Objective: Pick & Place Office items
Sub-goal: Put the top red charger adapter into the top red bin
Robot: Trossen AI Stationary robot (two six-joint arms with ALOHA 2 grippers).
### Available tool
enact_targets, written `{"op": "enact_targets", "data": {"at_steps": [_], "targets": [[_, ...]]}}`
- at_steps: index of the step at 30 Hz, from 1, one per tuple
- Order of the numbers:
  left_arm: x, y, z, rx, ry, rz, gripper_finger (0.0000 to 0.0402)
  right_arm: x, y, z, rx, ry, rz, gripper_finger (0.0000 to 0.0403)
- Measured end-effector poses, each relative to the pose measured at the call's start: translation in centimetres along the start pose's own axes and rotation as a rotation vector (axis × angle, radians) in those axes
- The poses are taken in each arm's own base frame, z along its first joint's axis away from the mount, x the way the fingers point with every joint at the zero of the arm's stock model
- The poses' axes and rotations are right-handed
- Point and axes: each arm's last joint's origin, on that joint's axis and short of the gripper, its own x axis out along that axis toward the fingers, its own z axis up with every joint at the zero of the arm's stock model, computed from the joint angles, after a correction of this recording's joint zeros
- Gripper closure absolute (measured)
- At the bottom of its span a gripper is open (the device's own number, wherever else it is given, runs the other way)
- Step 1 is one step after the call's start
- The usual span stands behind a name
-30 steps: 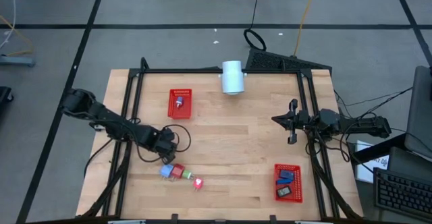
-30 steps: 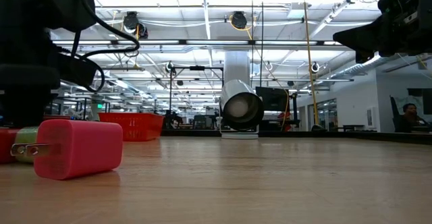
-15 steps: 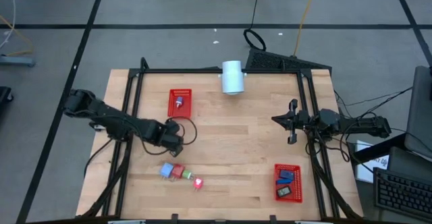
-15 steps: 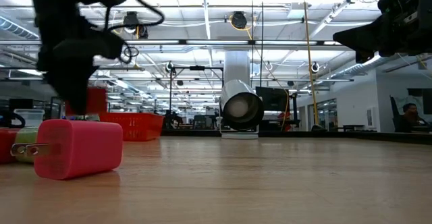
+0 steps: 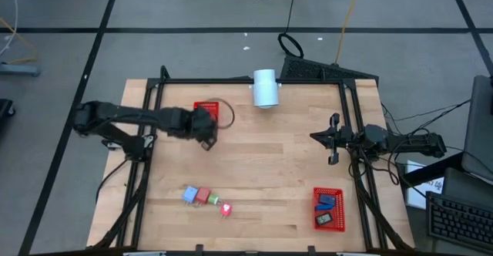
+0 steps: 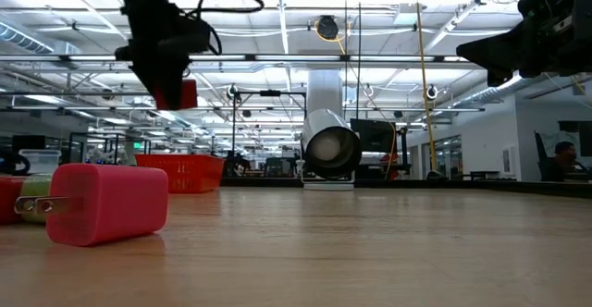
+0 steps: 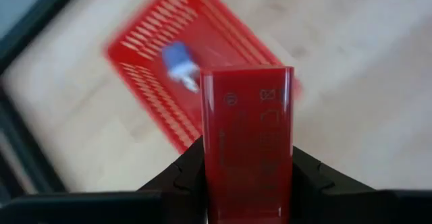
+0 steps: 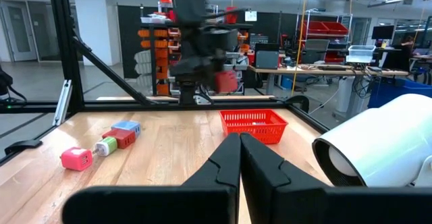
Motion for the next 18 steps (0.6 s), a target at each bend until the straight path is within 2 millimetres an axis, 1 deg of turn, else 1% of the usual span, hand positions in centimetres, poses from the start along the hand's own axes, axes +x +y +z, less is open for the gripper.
{"op": "enact_targets", "data": {"at_steps": [3, 6, 9, 11, 15, 18], "targets": [[0.8, 1.6, 1.6, -0.08, -0.009, 0.023, 0.0279, 0.0, 0.0, 0.0, 0.0, 0.0, 0.0, 0.0403], [1.6, 2.7, 3.0, -0.167, -0.001, -0.03, 0.0272, 0.0, 0.0, 0.0, 0.0, 0.0, 0.0, 0.0403], [2.6, 3.2, 4.5, -0.242, 0.015, -0.143, 0.0271, 0.0, 0.0, 0.0, 0.0, 0.0, 0.0, 0.0403], [3.3, 3.3, 5.3, -0.3, 0.006, -0.179, 0.0273, 0.0, 0.0, 0.0, 0.0, 0.0, 0.0, 0.0403], [5.0, 3.8, 6.2, -0.341, 0.019, -0.154, 0.0277, 0.0, 0.0, 0.0, 0.0, 0.0, 0.0, 0.0403], [6.1, 3.9, 6.5, -0.368, 0.047, -0.129, 0.027, 0.0, 0.0, 0.0, 0.0, 0.0, 0.0, 0.0403]]}}
